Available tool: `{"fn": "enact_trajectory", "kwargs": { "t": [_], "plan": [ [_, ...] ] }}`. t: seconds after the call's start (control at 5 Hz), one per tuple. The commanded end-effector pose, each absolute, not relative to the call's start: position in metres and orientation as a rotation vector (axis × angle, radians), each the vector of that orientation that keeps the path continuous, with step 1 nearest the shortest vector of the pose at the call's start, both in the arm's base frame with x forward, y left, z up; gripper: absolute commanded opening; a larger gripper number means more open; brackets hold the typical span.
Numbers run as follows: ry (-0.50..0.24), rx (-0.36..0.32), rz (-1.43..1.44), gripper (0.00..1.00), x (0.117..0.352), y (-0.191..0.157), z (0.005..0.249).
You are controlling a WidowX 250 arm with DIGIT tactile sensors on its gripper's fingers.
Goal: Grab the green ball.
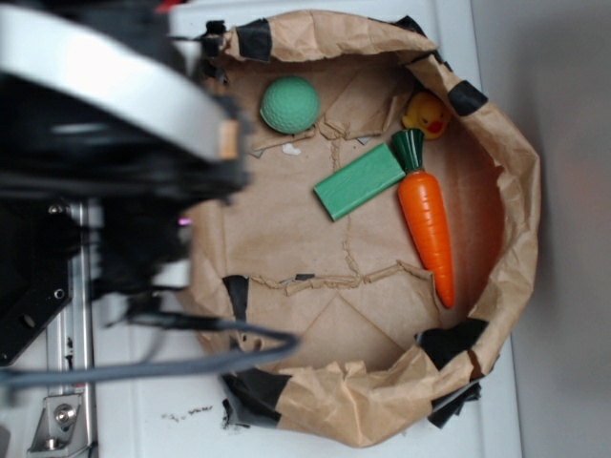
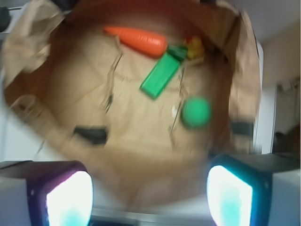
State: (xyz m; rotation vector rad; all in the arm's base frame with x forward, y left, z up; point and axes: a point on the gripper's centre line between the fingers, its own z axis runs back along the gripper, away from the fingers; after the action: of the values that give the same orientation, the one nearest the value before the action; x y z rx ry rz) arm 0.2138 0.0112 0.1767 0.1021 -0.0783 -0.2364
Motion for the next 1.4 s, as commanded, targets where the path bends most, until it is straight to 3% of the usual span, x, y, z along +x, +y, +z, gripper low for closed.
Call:
{"fn": "enact_trajectory", "kwargs": {
  "t": [0.0, 0.2, 0.4, 0.6, 0.8, 1.2],
  "plan": [
    [-0.091, 0.128, -0.563, 1.0, 0.295, 0.027, 0.116],
    [-0.054, 0.136, -0.695, 1.0, 0.297, 0.021, 0.078],
    [-0.06, 0.071, -0.763, 1.0, 0.278, 0.014, 0.072],
    [-0.071, 0.067, -0.749, 1.0, 0.264, 0.02, 0.078],
    [-0.087, 0.083, -0.746, 1.0, 0.256, 0.019, 0.086],
    [-0.073, 0.147, -0.698, 1.0, 0.262, 0.043, 0.076]
  ]
}}
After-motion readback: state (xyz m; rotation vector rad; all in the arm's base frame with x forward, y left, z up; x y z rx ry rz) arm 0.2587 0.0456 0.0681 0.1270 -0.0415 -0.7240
